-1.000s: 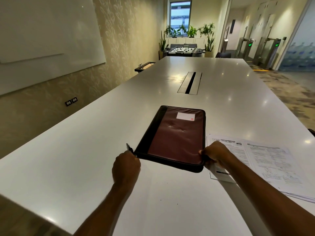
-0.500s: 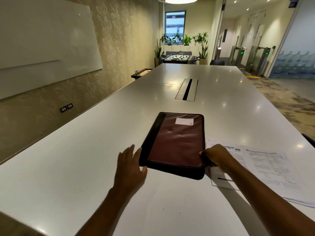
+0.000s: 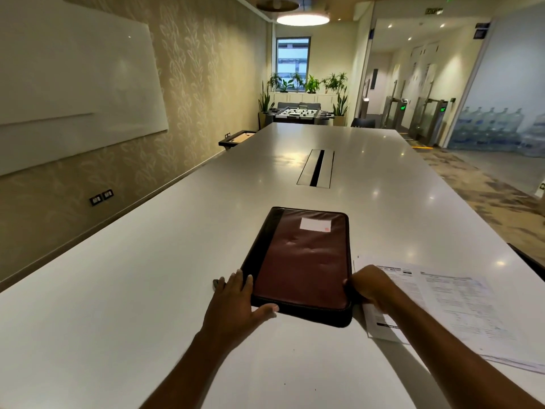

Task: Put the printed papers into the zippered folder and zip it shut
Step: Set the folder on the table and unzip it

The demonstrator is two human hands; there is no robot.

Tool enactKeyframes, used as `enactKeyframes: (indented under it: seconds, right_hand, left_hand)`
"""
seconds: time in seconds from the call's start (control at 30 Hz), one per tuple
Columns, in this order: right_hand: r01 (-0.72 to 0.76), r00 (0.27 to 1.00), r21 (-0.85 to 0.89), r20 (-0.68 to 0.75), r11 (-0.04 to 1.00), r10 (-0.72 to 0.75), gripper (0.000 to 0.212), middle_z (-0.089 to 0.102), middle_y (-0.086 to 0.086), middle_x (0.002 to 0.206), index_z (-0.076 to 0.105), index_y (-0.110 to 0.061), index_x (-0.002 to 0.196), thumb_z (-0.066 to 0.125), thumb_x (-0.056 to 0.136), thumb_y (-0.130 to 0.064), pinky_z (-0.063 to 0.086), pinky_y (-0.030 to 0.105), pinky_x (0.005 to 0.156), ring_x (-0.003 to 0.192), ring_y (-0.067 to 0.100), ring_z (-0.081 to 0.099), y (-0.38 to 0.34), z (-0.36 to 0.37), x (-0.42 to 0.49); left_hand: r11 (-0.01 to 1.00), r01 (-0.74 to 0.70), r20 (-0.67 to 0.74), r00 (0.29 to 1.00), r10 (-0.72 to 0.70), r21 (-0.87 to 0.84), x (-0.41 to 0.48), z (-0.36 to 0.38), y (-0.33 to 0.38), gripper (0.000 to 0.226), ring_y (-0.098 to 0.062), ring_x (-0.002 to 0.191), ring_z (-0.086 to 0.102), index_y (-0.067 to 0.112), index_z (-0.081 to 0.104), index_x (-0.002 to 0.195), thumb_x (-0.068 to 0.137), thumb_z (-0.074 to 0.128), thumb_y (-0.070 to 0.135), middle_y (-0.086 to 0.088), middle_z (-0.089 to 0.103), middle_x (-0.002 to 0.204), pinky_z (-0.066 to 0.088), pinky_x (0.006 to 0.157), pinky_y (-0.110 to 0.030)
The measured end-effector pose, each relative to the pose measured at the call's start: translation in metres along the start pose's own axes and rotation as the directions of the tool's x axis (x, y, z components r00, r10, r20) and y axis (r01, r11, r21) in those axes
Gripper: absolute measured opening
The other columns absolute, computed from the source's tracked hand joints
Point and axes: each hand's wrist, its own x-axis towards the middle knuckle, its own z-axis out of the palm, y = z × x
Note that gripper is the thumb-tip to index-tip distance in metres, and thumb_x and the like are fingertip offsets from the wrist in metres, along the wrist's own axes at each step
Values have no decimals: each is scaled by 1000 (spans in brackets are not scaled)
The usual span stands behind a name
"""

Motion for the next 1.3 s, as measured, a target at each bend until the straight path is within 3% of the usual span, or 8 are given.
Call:
enactKeyframes:
  seconds: [0.17, 0.37, 0.5, 0.77, 0.9, 1.0, 1.17, 1.3]
  right_hand:
    - [49, 999, -128, 6, 990, -49, 23, 68, 13, 79, 65, -1, 75, 73, 79, -22, 44, 28, 57, 70, 24, 64, 4, 17, -10]
    - [45, 984, -76, 176, 996, -31, 17, 75, 6, 74, 72, -10, 73, 77, 77, -25, 55, 27, 64, 66, 18, 70, 5, 13, -15]
    - [-27, 998, 97, 59, 995, 21, 42, 73, 19, 72, 70, 6, 83, 78, 79, -35, 52, 29, 55, 54, 23, 66, -3, -11, 11]
    - [-75, 997, 195, 23, 978, 72, 13, 62, 19, 54, 61, 4, 78, 72, 80, -1, 52, 32, 45, 38, 26, 58, -15, 13, 29]
    - [-82, 988, 266, 147, 960, 44, 4, 61, 17, 55, 61, 2, 80, 62, 84, 3, 49, 31, 43, 37, 25, 55, -10, 33, 14]
    - [-113, 965, 339, 261, 934, 22, 5, 51, 13, 58, 58, 1, 84, 59, 85, 6, 41, 28, 42, 40, 21, 47, -6, 31, 7]
    - [19, 983, 176, -181, 984, 13, 29, 65, 10, 71, 65, -5, 73, 74, 79, -32, 45, 29, 62, 72, 26, 64, -15, -11, 50]
    - [-19, 990, 179, -136, 984, 44, 26, 68, 16, 73, 65, 1, 82, 82, 72, -17, 60, 34, 60, 64, 30, 70, -24, -8, 71]
  left_hand:
    - [995, -35, 103, 994, 25, 97, 22, -2, -13, 121, -25, 147, 10, 10, 19, 151, 64, 12, 94, -14, 15, 159, 4, 119, -45]
    - [997, 21, 317, 948, 3, -72, 49, -20, -30, 132, -26, 147, 4, 25, 13, 152, 47, 35, 100, -6, 8, 160, 10, 118, -47]
    - [994, -104, 314, 943, 108, -30, 36, 2, 17, 139, -20, 147, -15, 35, 2, 151, 34, 29, 106, -5, -9, 161, -17, 112, -54]
    - [978, -203, 255, 945, 206, -41, 37, 25, 34, 133, -14, 144, -21, 44, 6, 148, 33, 38, 104, 1, -6, 162, -27, 108, -57]
    - [960, -271, 290, 915, 281, -75, 50, 1, -13, 126, -5, 140, -27, 58, 8, 142, 31, 54, 97, 16, -8, 160, -21, 113, -51]
    - [972, -227, 434, 872, 228, -55, 58, -13, -38, 130, -11, 137, -33, 58, 1, 143, 33, 60, 93, 10, -19, 158, -21, 113, -52]
    - [999, -42, 590, 807, 31, 5, 56, -14, -16, 149, -27, 140, -32, 40, -9, 149, 24, 46, 101, -5, -29, 156, -10, 113, -60]
    - [999, 34, 517, 855, -36, 12, 44, 11, 17, 151, -31, 136, -38, 41, -14, 147, 21, 41, 103, -5, -34, 154, -11, 109, -64]
